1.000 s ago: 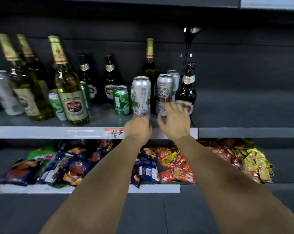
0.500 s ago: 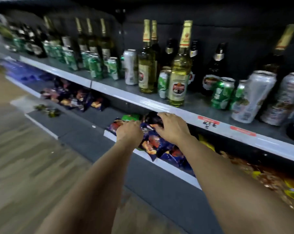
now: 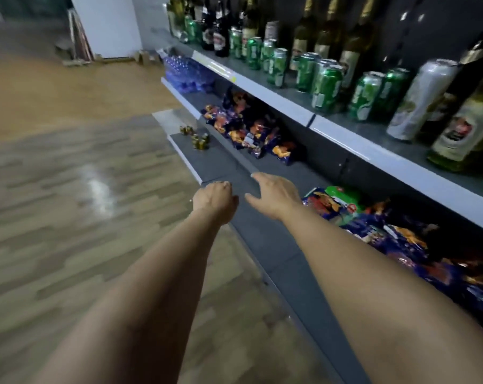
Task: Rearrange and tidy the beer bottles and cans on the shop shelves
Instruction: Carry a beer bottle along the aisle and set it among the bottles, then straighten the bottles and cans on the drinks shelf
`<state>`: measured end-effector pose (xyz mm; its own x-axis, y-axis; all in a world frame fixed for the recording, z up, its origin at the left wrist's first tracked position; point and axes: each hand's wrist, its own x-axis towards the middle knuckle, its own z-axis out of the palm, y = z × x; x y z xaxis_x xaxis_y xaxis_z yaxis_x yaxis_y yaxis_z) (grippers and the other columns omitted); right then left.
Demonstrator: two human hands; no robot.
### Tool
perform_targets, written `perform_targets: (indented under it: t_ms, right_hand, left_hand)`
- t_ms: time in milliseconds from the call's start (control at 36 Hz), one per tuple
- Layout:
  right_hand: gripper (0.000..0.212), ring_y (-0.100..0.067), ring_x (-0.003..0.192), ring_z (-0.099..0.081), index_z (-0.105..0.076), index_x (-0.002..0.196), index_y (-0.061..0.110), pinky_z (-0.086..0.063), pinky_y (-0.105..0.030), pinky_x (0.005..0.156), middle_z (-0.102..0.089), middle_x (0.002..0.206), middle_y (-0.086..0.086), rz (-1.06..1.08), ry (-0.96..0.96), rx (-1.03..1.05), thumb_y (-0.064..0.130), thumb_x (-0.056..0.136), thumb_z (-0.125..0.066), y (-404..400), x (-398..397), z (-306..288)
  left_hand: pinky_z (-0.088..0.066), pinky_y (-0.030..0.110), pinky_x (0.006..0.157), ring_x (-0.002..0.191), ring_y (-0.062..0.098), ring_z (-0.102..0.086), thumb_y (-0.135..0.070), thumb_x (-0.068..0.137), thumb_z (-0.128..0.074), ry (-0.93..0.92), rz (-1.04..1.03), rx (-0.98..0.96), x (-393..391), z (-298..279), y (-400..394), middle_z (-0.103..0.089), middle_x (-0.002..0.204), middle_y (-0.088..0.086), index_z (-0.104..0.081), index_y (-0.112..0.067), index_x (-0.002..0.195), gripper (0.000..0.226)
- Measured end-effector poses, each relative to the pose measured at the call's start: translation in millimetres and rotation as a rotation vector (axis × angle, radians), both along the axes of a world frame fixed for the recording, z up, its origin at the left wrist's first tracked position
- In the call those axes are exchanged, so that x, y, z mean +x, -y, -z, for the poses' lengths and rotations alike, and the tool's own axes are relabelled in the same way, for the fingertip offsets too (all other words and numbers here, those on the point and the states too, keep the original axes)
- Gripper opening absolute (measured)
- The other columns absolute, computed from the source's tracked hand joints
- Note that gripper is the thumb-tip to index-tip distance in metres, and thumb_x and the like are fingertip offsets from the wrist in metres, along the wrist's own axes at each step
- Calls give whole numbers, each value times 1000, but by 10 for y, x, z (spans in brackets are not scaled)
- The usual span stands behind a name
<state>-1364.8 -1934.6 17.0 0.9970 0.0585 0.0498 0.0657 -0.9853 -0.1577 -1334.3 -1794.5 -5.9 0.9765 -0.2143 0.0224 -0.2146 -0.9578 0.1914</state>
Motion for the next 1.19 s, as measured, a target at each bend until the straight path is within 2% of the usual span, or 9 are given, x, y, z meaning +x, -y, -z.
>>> perform_targets:
  t_ms: [83, 278, 583, 778, 944, 1194]
  right_hand:
    - [60, -27, 127, -48, -35, 145, 18, -41, -37, 100, -47, 144, -7, -40, -22, -1, 47, 95, -48, -269, 335, 77]
    - [54, -27, 127, -47, -39, 141, 18, -40, -35, 96, -47, 143, -6, -110, -100, -11, 47, 95, -47, -637, 1159, 282]
    - [54, -27, 127, -46, -38, 141, 18, -39, -36, 97, -44, 145, -5, -180, -104, 19, 46, 96, -47, -666, 2937, 354]
    - [54, -27, 125, -48, -39, 140, 17, -39, -36, 96, -46, 143, -6, -217, -108, 10, 46, 96, -46, -670, 4037, 308]
    - [59, -27, 130, -43, -29, 148, 20, -38, -37, 100, -39, 149, -5, -270, -146, 11, 44, 97, -46, -818, 4802, 341]
    - [56, -28, 127, -46, -32, 146, 20, -40, -36, 97, -42, 147, -5, -296, -164, -17, 43, 97, -47, -1270, 6036, 541]
  left_hand:
    - [-46, 35, 88, 116, 29, -56, -37, 97, -42, -16, -43, 4, 245, 88, -308, -59, 128, 8, -56, -17, 125, 37]
    - [-46, 36, 86, 119, 29, -54, -40, 99, -39, -53, -137, 29, 936, 299, -718, -58, 130, 8, -53, -16, 130, 41]
    - [-44, 34, 79, 115, 32, -56, -40, 99, -39, -68, -259, 50, 2556, 441, -900, -59, 126, 9, -53, -17, 127, 40]
    - [-46, 36, 87, 120, 31, -52, -39, 99, -39, -57, -313, 51, 3550, 263, -941, -57, 130, 11, -51, -15, 131, 41]
    - [-46, 35, 85, 119, 31, -53, -41, 100, -38, -94, -356, 53, 4260, 302, -1111, -58, 129, 10, -52, -16, 130, 42]
    - [-46, 34, 84, 119, 31, -54, -40, 100, -38, -95, -375, 64, 5380, 408, -1602, -56, 131, 9, -52, -15, 131, 42]
